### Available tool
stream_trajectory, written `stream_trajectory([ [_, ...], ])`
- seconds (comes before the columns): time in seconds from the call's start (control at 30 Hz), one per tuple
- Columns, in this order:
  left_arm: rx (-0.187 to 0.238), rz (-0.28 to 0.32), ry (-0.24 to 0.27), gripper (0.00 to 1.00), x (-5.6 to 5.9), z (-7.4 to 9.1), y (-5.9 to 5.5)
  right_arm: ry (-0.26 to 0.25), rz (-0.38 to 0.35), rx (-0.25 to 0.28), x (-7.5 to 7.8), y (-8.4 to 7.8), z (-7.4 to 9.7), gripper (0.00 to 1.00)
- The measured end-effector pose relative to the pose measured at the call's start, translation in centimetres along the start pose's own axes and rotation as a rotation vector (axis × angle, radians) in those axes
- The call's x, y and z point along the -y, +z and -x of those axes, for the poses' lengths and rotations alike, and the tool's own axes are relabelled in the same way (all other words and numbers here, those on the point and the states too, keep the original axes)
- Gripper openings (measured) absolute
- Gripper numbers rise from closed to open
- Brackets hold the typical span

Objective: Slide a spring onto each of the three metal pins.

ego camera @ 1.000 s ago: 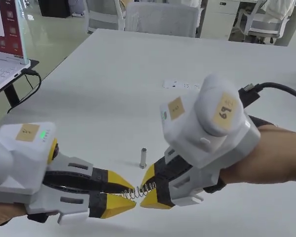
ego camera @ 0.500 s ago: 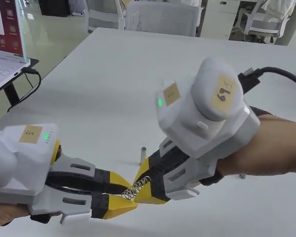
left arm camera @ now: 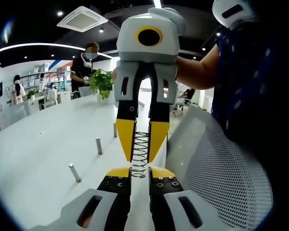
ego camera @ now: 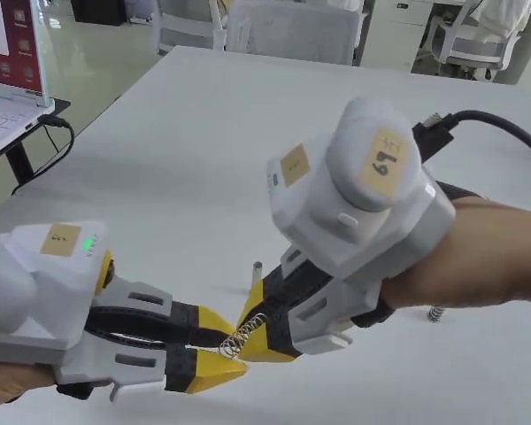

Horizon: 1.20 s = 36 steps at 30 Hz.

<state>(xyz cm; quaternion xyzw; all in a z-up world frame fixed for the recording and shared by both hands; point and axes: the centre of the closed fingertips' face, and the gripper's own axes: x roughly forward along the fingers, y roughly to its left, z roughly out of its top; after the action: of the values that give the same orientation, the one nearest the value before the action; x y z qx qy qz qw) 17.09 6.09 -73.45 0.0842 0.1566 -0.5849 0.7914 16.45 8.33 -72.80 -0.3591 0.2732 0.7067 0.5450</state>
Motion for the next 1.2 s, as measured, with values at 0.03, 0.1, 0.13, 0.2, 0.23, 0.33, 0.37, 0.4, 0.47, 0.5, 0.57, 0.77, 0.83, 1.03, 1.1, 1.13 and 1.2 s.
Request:
stream_trajectory([
  [0.03,0.003,0.000,0.001,0.07,0.0,0.0,0.0,-0.002,0.001,-0.003,0.1,-0.1,0.0,0.08],
  [0.1,0.007,0.008,0.002,0.10,0.0,0.1,0.0,-0.003,0.001,-0.011,0.1,-0.2,0.0,0.08],
  [0.13,0.007,0.010,0.006,0.11,0.0,0.1,0.0,-0.006,0.003,-0.013,0.1,-0.2,-0.1,0.08],
  [0.2,0.005,0.020,0.012,0.15,-0.1,0.2,-0.2,-0.008,-0.002,-0.021,0.2,-0.5,-0.1,0.08],
  [0.23,0.007,0.022,0.016,0.17,-0.1,0.3,-0.2,-0.011,0.000,-0.026,0.3,-0.6,-0.1,0.08],
  [0.33,0.011,0.032,0.033,0.23,-0.3,0.5,-0.4,-0.016,-0.005,-0.032,0.5,-0.8,0.0,0.08],
  [0.37,0.011,0.035,0.042,0.25,-0.5,0.6,-0.5,-0.020,-0.007,-0.036,0.6,-0.9,0.0,0.08],
  [0.4,0.011,0.037,0.052,0.27,-0.6,0.8,-0.6,-0.026,-0.008,-0.039,0.8,-1.0,0.1,0.08],
  [0.47,0.015,0.042,0.064,0.33,-0.8,0.9,-0.7,-0.027,-0.011,-0.042,0.9,-1.1,0.1,0.08],
  [0.5,0.016,0.044,0.072,0.35,-0.9,1.0,-0.8,-0.032,-0.010,-0.043,1.0,-1.2,0.1,0.08],
  [0.57,0.015,0.048,0.085,0.39,-1.1,1.1,-1.0,-0.036,-0.012,-0.049,1.2,-1.3,0.1,0.08],
  [0.77,0.013,0.062,0.120,0.49,-1.7,1.4,-1.6,-0.044,-0.016,-0.065,1.6,-1.8,0.1,0.08],
  [0.83,0.018,0.067,0.135,0.54,-1.9,1.5,-1.7,-0.051,-0.017,-0.073,1.9,-2.1,0.1,0.08],
  [1.03,0.031,0.078,0.170,0.61,-2.6,2.0,-1.7,-0.073,-0.031,-0.088,3.1,-2.6,0.4,0.08],
  [1.1,0.033,0.084,0.186,0.64,-2.9,2.1,-1.8,-0.082,-0.036,-0.091,3.5,-2.8,0.5,0.08],
  [1.13,0.033,0.090,0.196,0.67,-3.0,2.2,-1.9,-0.085,-0.037,-0.092,3.7,-2.8,0.6,0.08],
  [1.2,0.033,0.095,0.206,0.70,-3.2,2.3,-2.0,-0.093,-0.042,-0.095,4.2,-3.0,0.7,0.08],
])
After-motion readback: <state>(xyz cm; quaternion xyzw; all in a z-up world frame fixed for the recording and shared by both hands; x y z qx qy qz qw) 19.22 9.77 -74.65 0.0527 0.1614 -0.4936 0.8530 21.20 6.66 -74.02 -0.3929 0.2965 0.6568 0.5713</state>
